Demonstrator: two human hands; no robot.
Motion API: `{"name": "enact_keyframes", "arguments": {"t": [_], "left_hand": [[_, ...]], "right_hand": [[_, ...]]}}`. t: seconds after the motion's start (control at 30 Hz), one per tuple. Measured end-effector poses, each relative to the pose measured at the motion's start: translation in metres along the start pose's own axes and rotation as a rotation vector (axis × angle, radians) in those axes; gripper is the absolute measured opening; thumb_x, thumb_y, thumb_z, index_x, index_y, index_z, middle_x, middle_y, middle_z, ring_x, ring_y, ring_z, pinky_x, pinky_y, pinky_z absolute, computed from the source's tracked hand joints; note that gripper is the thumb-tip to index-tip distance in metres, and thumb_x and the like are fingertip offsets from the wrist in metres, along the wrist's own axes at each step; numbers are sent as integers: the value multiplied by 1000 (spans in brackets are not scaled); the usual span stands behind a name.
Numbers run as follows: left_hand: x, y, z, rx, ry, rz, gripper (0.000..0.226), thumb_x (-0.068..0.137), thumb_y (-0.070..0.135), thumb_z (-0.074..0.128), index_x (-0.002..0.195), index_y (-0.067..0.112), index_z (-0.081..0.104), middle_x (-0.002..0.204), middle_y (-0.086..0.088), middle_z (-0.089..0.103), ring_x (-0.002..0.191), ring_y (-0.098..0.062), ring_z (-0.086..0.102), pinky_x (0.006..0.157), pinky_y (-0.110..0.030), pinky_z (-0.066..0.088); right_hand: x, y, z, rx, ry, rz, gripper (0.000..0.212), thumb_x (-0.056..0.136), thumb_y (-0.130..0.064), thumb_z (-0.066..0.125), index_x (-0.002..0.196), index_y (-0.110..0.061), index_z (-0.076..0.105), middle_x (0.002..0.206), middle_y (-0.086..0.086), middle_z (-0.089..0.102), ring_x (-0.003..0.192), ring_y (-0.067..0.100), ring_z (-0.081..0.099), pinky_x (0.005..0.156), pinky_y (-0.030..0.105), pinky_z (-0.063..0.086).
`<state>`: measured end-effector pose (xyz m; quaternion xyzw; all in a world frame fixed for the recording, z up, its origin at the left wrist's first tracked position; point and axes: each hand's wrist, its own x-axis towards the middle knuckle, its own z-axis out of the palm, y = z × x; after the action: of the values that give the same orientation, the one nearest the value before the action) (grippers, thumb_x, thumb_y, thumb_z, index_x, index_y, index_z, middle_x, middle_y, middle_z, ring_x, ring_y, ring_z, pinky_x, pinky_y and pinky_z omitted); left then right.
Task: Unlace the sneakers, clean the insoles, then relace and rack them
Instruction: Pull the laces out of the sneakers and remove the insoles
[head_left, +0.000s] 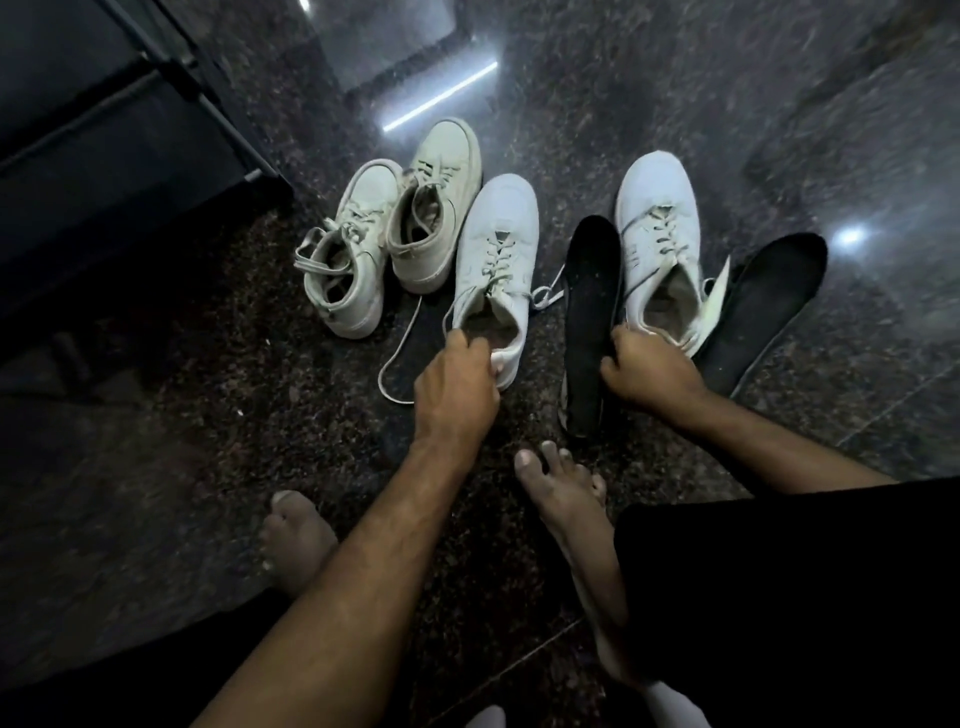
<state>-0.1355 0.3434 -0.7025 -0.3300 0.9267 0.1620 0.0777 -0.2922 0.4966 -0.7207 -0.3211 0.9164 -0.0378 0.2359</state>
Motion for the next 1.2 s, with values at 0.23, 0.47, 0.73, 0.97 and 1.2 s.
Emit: {"name": "enact_keyframes", "arguments": {"t": [0.23, 0.47, 0.73, 0.97, 1.2], "left_hand": [[-4, 5, -7, -246, -87, -19, 31, 81, 49, 76, 93, 20, 73, 88, -3, 72, 88, -26, 68, 72, -37, 54], [15, -21, 4, -555, 277, -196, 30, 80, 22, 80, 104, 12, 65, 100, -7, 57, 83, -24, 60, 80, -42, 52], [51, -32, 10, -494, 70, -132, 49, 75, 17, 62, 124, 13, 67, 104, -14, 74, 96, -29, 69, 88, -41, 55], [61, -39, 14, -898, -86, -317, 38, 79, -6, 59, 108, 11, 77, 90, -7, 77, 67, -8, 64, 74, -33, 55], [55, -41, -1, -1016, -226, -273, 37, 84, -7, 53, 106, 13, 76, 70, 7, 69, 58, -4, 55, 48, -21, 45]], "right_hand": [[-13, -17, -7, -414, 62, -66, 20, 93, -19, 60, 102, -2, 55, 90, 13, 70, 82, 34, 70, 63, 37, 52], [0, -71, -30, 47, 45, -569, 17, 90, -17, 58, 107, -19, 62, 97, 3, 60, 89, 26, 61, 66, 39, 49], [16, -102, 5, -113, -160, -576, 34, 98, -16, 42, 124, 3, 52, 122, 19, 52, 106, 34, 59, 86, 40, 47], [27, -107, 15, -193, -94, -425, 41, 100, -16, 41, 134, 5, 37, 118, 25, 56, 106, 38, 59, 90, 46, 44], [-33, -157, -115, -567, -400, -571, 34, 106, -9, 18, 78, -10, 37, 122, -1, 53, 133, 18, 42, 71, 9, 29]]}}
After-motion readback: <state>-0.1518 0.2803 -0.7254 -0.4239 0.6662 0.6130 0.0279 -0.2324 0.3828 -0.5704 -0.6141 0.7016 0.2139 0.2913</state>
